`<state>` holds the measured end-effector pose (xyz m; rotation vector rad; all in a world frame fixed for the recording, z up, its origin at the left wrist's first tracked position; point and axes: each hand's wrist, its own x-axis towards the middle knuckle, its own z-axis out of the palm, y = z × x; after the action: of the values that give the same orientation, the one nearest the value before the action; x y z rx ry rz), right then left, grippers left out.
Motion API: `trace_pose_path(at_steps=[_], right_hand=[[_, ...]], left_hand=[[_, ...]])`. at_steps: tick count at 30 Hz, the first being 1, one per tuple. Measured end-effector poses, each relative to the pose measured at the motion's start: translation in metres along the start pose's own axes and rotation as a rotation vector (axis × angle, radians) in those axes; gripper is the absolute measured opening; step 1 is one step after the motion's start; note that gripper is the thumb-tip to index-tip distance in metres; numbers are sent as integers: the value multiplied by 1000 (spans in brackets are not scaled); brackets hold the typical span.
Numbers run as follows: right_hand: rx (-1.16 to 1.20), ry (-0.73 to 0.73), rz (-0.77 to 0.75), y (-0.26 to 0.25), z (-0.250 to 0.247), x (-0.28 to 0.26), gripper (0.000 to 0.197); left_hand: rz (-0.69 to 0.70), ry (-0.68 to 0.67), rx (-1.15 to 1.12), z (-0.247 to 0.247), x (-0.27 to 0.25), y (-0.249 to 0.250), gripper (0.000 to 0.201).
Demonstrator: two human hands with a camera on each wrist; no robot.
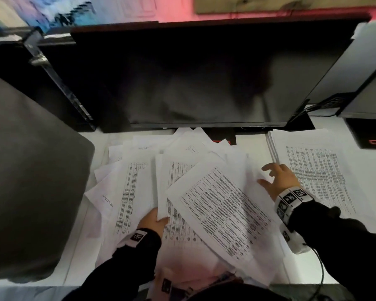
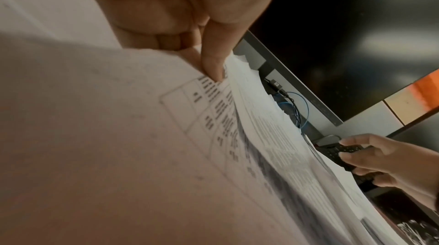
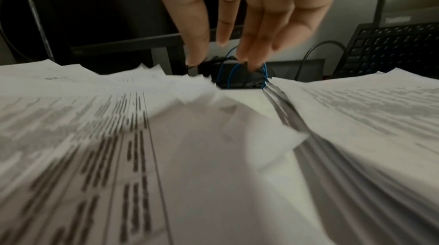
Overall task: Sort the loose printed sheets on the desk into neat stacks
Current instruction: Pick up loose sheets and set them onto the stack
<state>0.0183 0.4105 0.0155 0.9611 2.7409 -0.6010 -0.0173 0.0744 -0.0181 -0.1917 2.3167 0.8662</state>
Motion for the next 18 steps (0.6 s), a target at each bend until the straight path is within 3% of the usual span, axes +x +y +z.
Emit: trace_pose_path(at_steps=[3, 5, 9, 13, 18], right_hand=[[64, -304, 101, -4, 9, -5, 57], [65, -377, 114, -2, 20, -8, 66], [23, -408, 102, 2, 41, -13, 53], [166, -317, 151, 6, 40, -3, 27], [187, -256, 169, 3, 27, -3, 32]], left_hand=[[-15, -6, 6, -5, 2, -7, 39], [-7, -18, -3, -2, 2, -11, 39], [-18, -28, -59, 3, -2, -13, 39], [-62, 7, -99, -1, -2, -16, 40], [-123, 60, -93, -8, -4, -14, 43]])
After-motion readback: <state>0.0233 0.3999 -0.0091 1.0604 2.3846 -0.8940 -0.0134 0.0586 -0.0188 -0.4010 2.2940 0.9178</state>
